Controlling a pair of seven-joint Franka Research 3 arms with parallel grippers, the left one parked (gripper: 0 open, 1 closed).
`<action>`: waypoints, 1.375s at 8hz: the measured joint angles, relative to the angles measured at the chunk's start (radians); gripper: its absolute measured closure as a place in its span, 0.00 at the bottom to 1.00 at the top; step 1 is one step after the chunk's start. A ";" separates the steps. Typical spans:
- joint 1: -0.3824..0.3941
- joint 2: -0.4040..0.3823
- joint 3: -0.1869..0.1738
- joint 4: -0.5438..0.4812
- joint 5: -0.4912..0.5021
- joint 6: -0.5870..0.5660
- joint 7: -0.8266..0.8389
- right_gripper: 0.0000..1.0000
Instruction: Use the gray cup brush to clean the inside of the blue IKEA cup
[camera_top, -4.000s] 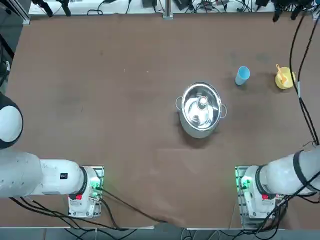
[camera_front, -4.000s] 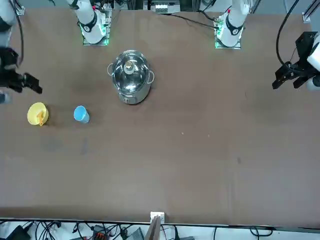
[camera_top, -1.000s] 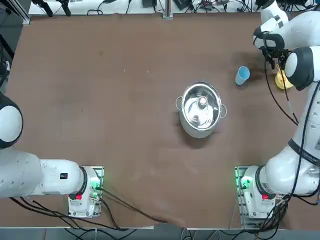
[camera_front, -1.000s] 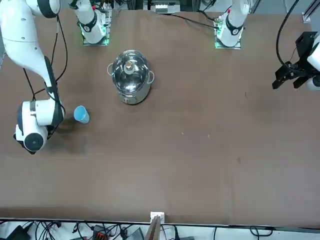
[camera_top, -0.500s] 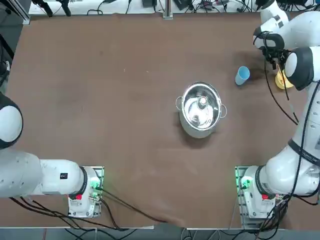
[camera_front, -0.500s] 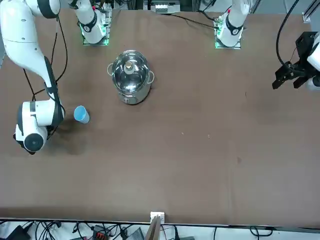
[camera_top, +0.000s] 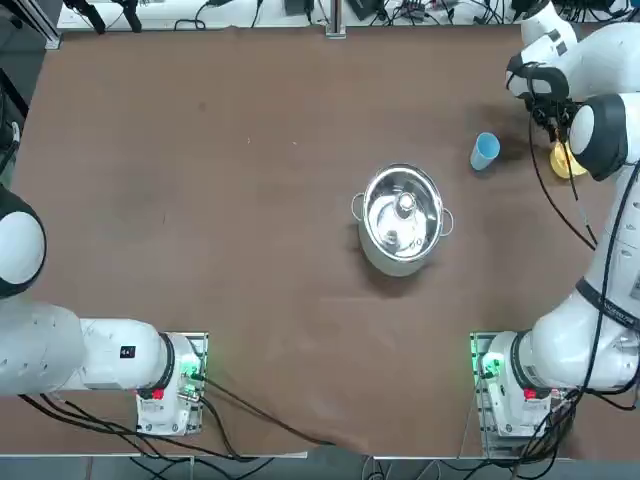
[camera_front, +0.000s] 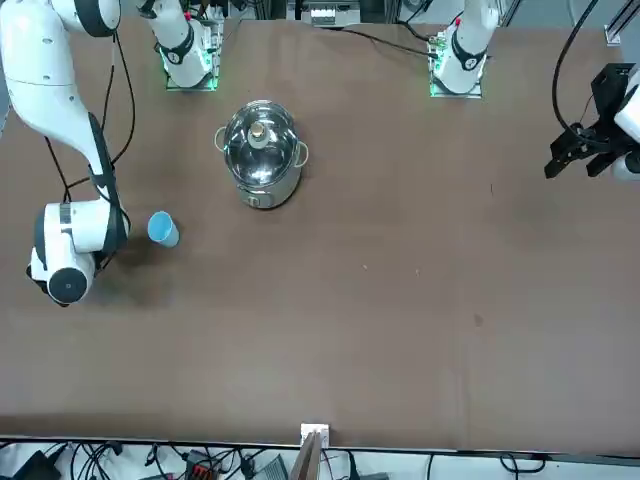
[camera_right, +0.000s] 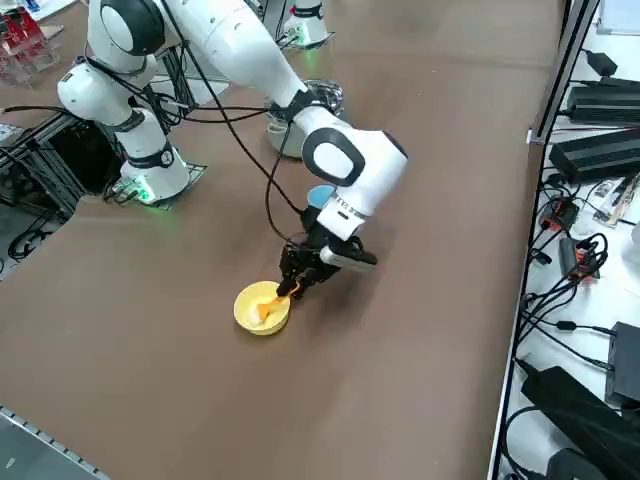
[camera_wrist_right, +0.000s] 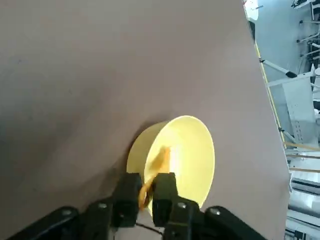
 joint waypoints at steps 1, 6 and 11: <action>0.000 0.000 0.000 0.009 0.000 -0.010 0.000 0.88; 0.002 -0.059 0.000 0.134 0.019 -0.132 -0.070 0.95; 0.029 -0.336 0.035 0.145 0.254 -0.263 -0.334 0.95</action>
